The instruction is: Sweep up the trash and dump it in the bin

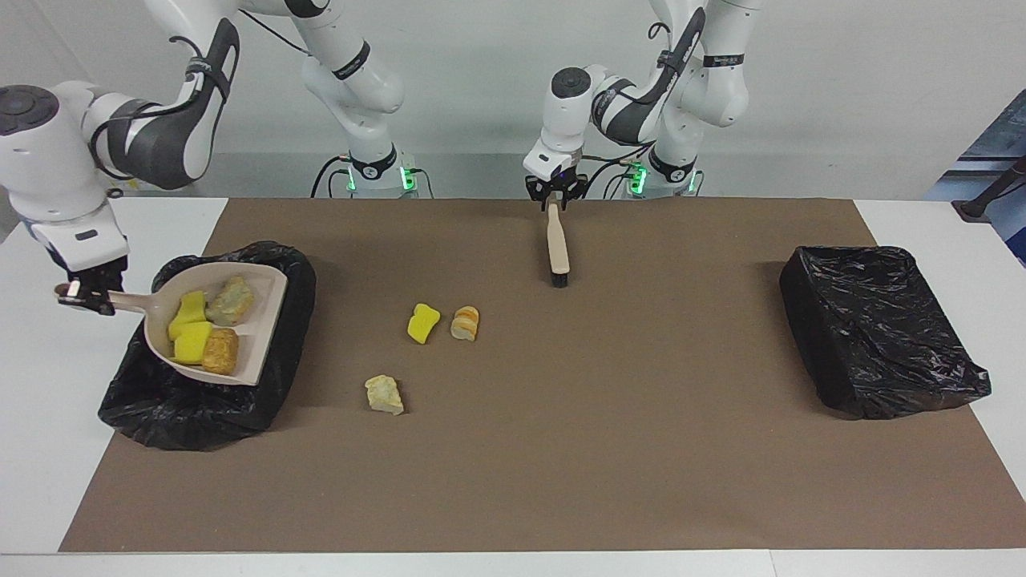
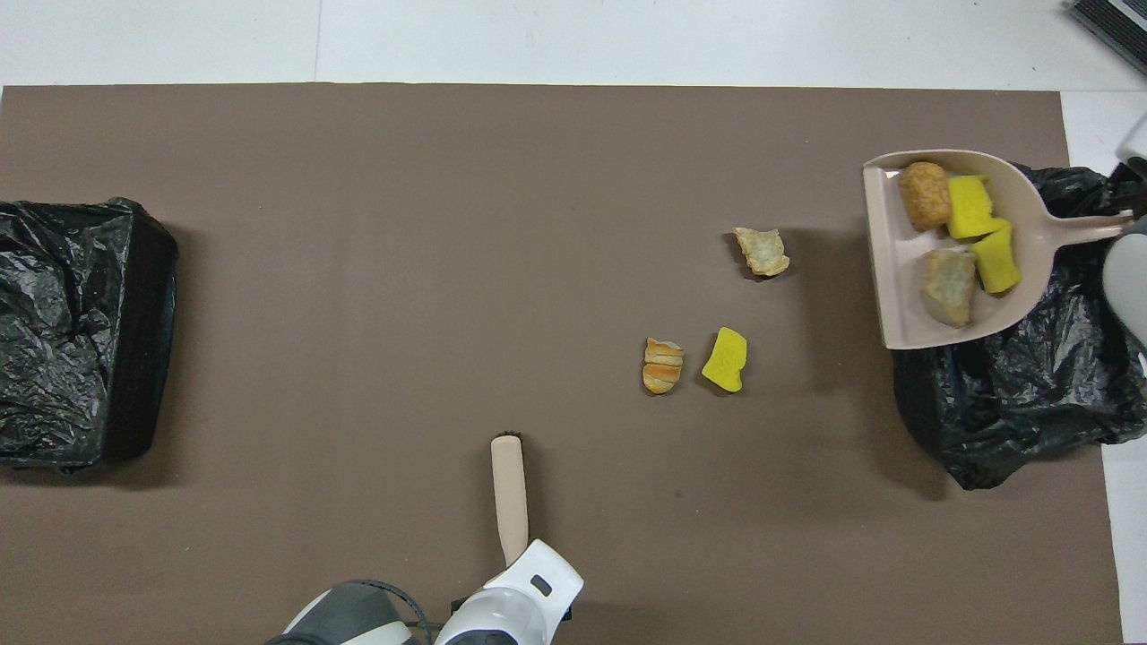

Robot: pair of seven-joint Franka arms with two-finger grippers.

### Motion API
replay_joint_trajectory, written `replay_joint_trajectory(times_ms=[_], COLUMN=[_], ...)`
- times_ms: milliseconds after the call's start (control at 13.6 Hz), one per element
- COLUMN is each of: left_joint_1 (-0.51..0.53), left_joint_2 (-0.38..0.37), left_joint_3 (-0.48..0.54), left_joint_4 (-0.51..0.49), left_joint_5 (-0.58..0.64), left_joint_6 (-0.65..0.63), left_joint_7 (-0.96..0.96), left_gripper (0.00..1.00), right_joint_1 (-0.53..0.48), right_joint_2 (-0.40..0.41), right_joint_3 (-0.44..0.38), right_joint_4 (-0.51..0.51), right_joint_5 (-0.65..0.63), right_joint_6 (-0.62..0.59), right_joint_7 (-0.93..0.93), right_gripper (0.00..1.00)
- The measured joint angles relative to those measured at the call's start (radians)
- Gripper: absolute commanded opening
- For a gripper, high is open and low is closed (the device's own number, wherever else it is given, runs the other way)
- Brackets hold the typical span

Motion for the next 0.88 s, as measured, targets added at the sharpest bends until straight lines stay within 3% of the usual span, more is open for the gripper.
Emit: replay_joint_trajectory(times_ms=[295,442,663,884], left_joint_1=[0.134,0.239,0.399,0.510], left_joint_2=[0.032,0.033,0.033,0.033], left_joint_3=[0.012,0.019,0.026,0.028], left_joint_4=[0.142,0.235,0.403,0.568], left_joint_5=[0.001,0.002,0.010,0.078], left_joint_6=[-0.091,-0.158,-0.300,-0.439], left_joint_7=[0.151,0.273,0.478,0.634], left_gripper=[1.00,1.00,1.00,1.00], right_joint_1=[-0.032,-0.045,-0.019,-0.014], right_joint_2=[-0.013,-0.051,-0.147,-0.217], right_joint_3=[0.001,0.001,0.009,0.012], right_joint_4=[-0.023,-0.098,-0.272,-0.332], right_joint_5=[-0.236,-0.333,-0.574,-0.646], right_joint_6=[0.049,0.116,0.163,0.163], right_joint_7=[0.002,0.046,0.254,0.293], right_gripper=[0.00,0.00,0.00,0.00])
